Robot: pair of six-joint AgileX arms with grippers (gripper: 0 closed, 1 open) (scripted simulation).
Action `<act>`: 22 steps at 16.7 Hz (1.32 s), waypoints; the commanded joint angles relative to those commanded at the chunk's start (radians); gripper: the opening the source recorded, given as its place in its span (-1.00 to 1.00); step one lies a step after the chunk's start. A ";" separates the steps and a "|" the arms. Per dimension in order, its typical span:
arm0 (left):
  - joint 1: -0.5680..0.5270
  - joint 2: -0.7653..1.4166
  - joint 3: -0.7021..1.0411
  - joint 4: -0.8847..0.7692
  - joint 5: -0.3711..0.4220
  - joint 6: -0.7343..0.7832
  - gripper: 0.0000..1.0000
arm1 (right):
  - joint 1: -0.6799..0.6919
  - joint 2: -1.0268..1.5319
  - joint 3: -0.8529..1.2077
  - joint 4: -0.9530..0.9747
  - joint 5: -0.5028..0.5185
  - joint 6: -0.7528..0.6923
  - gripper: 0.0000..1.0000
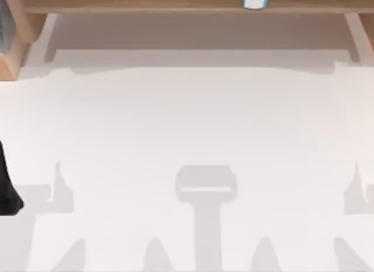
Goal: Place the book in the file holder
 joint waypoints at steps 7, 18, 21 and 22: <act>-0.065 0.154 0.147 0.042 -0.061 0.001 1.00 | 0.000 0.000 0.000 0.000 0.000 0.000 1.00; -0.435 1.255 1.027 0.285 -0.411 0.007 1.00 | 0.000 0.000 0.000 0.000 0.000 0.000 1.00; -0.547 1.612 1.296 0.358 -0.517 0.008 1.00 | 0.000 0.000 0.000 0.000 0.000 0.000 1.00; -0.582 1.724 1.381 0.382 -0.550 0.009 1.00 | 0.000 0.000 0.000 0.000 0.000 0.000 1.00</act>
